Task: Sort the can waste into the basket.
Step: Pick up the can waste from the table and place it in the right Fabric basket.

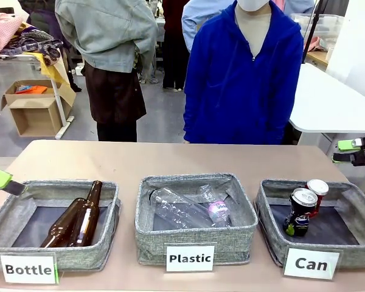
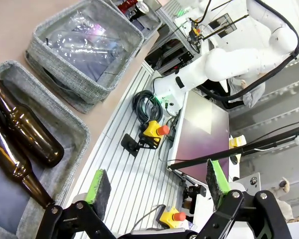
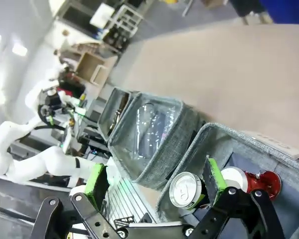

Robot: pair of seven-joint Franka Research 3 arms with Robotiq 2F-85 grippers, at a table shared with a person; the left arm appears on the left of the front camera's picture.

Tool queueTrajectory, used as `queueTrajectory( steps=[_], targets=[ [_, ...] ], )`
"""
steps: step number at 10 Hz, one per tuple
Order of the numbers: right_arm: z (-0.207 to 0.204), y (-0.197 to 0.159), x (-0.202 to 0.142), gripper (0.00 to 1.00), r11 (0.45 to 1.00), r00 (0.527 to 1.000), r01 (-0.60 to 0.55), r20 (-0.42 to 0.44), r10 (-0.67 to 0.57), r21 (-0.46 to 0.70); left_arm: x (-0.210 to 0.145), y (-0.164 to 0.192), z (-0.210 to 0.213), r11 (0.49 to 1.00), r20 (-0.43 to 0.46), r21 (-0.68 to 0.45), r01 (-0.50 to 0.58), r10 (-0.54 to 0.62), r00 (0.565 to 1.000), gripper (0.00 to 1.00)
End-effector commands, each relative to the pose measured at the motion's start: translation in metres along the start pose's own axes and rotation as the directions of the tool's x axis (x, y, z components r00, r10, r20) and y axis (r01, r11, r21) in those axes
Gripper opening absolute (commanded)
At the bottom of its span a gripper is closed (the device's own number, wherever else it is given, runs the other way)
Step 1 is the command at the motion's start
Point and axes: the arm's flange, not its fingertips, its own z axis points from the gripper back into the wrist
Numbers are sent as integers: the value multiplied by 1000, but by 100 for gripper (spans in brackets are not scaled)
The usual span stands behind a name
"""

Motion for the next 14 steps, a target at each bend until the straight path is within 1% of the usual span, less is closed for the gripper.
queueTrajectory(
  steps=[1, 14],
  targets=[
    [1, -7, -1, 100, 999, 1000, 15, -9, -15, 37, -3, 0, 0, 1000, -5, -4, 17, -17, 1000, 100],
    [1, -7, -1, 100, 999, 1000, 15, -9, -15, 37, -3, 0, 0, 1000, -5, -4, 17, -17, 1000, 100]
  ],
)
